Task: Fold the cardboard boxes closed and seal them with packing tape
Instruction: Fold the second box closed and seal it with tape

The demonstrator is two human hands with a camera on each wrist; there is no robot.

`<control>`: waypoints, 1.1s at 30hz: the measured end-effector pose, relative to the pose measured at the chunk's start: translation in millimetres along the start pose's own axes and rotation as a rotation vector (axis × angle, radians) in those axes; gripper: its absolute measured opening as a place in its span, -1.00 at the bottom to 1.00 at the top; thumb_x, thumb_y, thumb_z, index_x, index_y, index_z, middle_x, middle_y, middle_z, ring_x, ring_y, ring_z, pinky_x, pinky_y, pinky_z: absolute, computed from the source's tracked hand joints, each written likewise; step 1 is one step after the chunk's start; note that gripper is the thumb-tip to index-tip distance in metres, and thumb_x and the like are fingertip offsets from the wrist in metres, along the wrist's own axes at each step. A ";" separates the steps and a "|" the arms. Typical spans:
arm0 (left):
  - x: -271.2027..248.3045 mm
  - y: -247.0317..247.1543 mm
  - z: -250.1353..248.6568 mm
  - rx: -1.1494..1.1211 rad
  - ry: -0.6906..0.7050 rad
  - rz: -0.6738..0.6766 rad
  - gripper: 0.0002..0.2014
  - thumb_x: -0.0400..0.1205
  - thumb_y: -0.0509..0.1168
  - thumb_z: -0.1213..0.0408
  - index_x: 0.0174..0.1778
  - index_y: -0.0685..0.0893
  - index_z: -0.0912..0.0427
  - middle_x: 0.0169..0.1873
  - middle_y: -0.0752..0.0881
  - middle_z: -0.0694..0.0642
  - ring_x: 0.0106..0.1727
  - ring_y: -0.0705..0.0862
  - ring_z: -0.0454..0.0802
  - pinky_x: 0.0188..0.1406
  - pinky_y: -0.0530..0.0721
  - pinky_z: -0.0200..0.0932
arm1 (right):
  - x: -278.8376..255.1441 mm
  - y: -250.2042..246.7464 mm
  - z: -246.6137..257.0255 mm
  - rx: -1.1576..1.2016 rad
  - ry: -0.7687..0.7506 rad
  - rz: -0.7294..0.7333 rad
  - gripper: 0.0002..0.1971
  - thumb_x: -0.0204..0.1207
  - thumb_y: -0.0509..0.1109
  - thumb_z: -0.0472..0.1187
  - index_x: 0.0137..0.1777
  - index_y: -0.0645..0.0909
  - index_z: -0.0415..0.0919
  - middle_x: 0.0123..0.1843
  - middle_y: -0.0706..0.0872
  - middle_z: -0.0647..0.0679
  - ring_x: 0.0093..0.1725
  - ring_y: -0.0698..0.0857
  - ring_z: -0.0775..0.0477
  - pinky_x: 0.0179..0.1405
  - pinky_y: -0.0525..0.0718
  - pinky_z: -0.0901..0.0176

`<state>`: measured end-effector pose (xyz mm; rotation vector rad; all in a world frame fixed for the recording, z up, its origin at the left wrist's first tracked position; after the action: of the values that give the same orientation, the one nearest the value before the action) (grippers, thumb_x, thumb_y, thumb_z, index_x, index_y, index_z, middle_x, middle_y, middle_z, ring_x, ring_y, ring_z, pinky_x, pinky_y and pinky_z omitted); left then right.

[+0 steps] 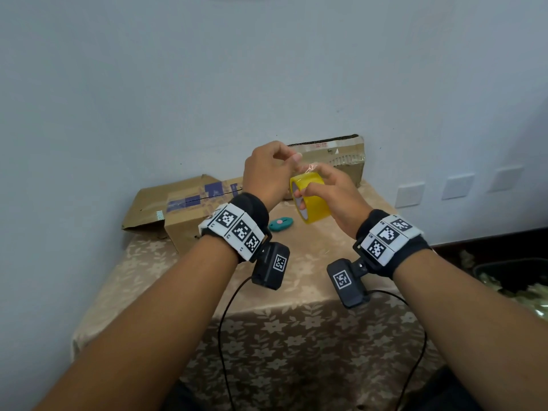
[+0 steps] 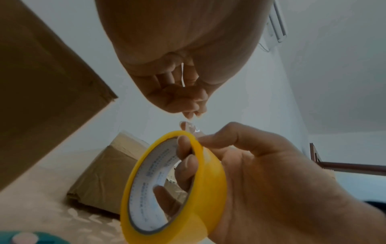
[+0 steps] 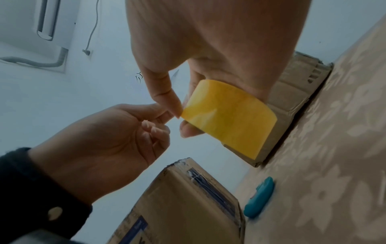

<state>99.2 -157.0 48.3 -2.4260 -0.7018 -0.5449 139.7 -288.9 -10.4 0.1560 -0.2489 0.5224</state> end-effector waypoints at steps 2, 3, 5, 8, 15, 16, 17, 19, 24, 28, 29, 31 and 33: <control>-1.2 1.4 -1.5 0.033 0.029 0.001 -0.86 0.67 0.43 0.21 -0.22 0.70 -0.03 -0.18 0.74 -0.16 -0.34 0.68 -0.02 -0.14 0.78 0.12 | 1.4 -0.2 -2.2 -0.016 0.044 -0.012 -0.61 0.51 0.38 -0.56 0.33 0.65 -0.33 -0.31 0.81 -0.04 -0.35 0.75 -0.02 -0.29 0.70 0.29; -1.6 2.0 -1.9 0.039 0.035 0.003 -0.86 0.67 0.43 0.21 -0.22 0.70 -0.04 -0.18 0.74 -0.17 -0.31 0.70 -0.01 -0.13 0.79 0.17 | 1.7 -0.8 -3.1 -0.017 0.067 -0.020 -0.59 0.51 0.39 -0.55 0.34 0.64 -0.31 -0.35 0.81 0.01 -0.38 0.75 0.04 -0.35 0.68 0.33; -1.4 3.1 -0.2 0.038 0.028 0.009 -0.85 0.67 0.43 0.22 -0.22 0.70 -0.05 -0.18 0.74 -0.17 -0.31 0.70 -0.01 -0.12 0.80 0.19 | 3.1 -1.7 -5.3 0.001 0.096 -0.022 -0.60 0.50 0.39 -0.53 0.33 0.63 -0.28 -0.33 0.82 -0.06 -0.38 0.73 -0.04 -0.34 0.70 0.25; -1.0 1.5 1.7 0.017 0.024 0.013 -0.85 0.67 0.44 0.23 -0.22 0.71 -0.02 -0.17 0.75 -0.15 -0.39 0.65 -0.08 -0.15 0.77 0.12 | 5.0 -2.4 -8.2 0.050 0.116 -0.019 -0.76 0.59 0.36 -0.46 0.24 0.64 -0.32 -0.24 0.79 -0.28 -0.39 0.70 -0.18 -0.28 0.74 0.07; -6.0 3.9 2.5 0.018 0.067 0.020 -0.82 0.63 0.45 0.26 -0.26 0.72 -0.08 -0.17 0.75 -0.19 -0.33 0.66 -0.12 -0.19 0.78 0.16 | 4.4 -1.2 -10.5 0.034 0.104 -0.008 -0.88 0.67 0.44 -0.38 0.16 0.63 -0.35 -0.22 0.76 -0.35 -0.40 0.74 -0.18 -0.25 0.77 0.00; -7.7 4.3 2.7 0.018 0.076 0.019 -0.85 0.63 0.45 0.26 -0.25 0.72 -0.06 -0.16 0.75 -0.18 -0.33 0.66 -0.10 -0.20 0.78 0.22 | 4.9 -1.5 -10.7 0.033 0.102 -0.005 -0.86 0.67 0.45 -0.38 0.17 0.63 -0.38 -0.21 0.76 -0.38 -0.38 0.75 -0.22 -0.24 0.77 -0.04; -8.9 4.6 2.9 0.019 0.085 0.019 -0.87 0.63 0.44 0.25 -0.23 0.73 -0.03 -0.15 0.76 -0.18 -0.34 0.65 -0.07 -0.22 0.78 0.24 | 5.6 -2.0 -11.0 0.030 0.100 0.001 -0.85 0.66 0.46 -0.37 0.18 0.64 -0.39 -0.20 0.77 -0.40 -0.37 0.76 -0.25 -0.21 0.77 -0.09; -9.2 4.4 3.4 0.019 0.092 0.016 -0.88 0.64 0.44 0.26 -0.22 0.73 0.00 -0.13 0.76 -0.15 -0.38 0.63 -0.05 -0.24 0.77 0.22 | 7.1 -3.2 -11.0 0.000 0.096 0.005 -0.84 0.67 0.47 -0.33 0.18 0.64 -0.37 -0.21 0.79 -0.39 -0.34 0.78 -0.29 -0.16 0.81 -0.20; -6.2 -0.9 8.5 0.011 0.052 -0.044 -0.75 0.67 0.43 0.26 -0.28 0.65 -0.14 -0.10 0.79 -0.09 -0.40 0.64 -0.04 -0.23 0.71 0.02 | 3.7 -0.3 -8.4 -0.059 0.036 0.043 -0.88 0.67 0.46 -0.35 0.14 0.66 -0.39 -0.29 0.77 -0.34 -0.39 0.76 -0.28 -0.27 0.74 -0.04; -5.1 -3.6 7.6 0.015 0.056 -0.079 -0.79 0.67 0.44 0.27 -0.26 0.67 -0.06 -0.13 0.77 -0.09 -0.47 0.68 0.03 -0.33 0.71 0.01 | 2.0 0.8 -4.0 -0.030 0.037 0.071 -0.95 0.67 0.46 -0.35 0.03 0.68 -0.35 -0.26 0.77 -0.33 -0.38 0.74 -0.25 -0.23 0.75 -0.05; -5.6 -3.3 6.4 0.014 0.064 -0.086 -0.81 0.67 0.43 0.28 -0.24 0.68 -0.03 -0.13 0.76 -0.08 -0.48 0.68 0.05 -0.33 0.74 0.07 | 2.2 0.8 -2.7 -0.018 0.044 0.078 -0.96 0.67 0.46 -0.36 0.03 0.68 -0.34 -0.26 0.78 -0.32 -0.39 0.74 -0.23 -0.23 0.75 -0.05; -8.0 -3.7 4.4 0.006 0.069 -0.102 -0.88 0.69 0.40 0.31 -0.17 0.71 0.08 -0.12 0.76 -0.05 -0.57 0.68 0.00 -0.39 0.77 0.10 | 3.0 2.4 -0.1 -0.008 0.054 0.093 -0.96 0.67 0.45 -0.37 0.03 0.67 -0.35 -0.27 0.78 -0.30 -0.40 0.74 -0.22 -0.22 0.77 -0.05; -8.9 -4.3 3.2 -0.002 0.078 -0.114 -0.90 0.70 0.38 0.33 -0.13 0.71 0.12 -0.10 0.75 -0.06 -0.60 0.69 -0.05 -0.42 0.77 0.09 | 4.0 4.4 2.5 -0.008 0.064 0.108 -0.96 0.67 0.45 -0.37 0.03 0.66 -0.36 -0.28 0.77 -0.29 -0.41 0.73 -0.20 -0.24 0.76 -0.03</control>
<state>90.4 -155.3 43.0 -2.3631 -0.8098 -0.6812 140.3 -283.8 -6.6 0.1182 -0.1979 0.6321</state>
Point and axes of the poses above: each hand's wrist, its own x-axis towards the middle knuckle, its own y-axis out of the palm, z = x × y, the point moved 6 cm from there along x, towards the middle knuckle
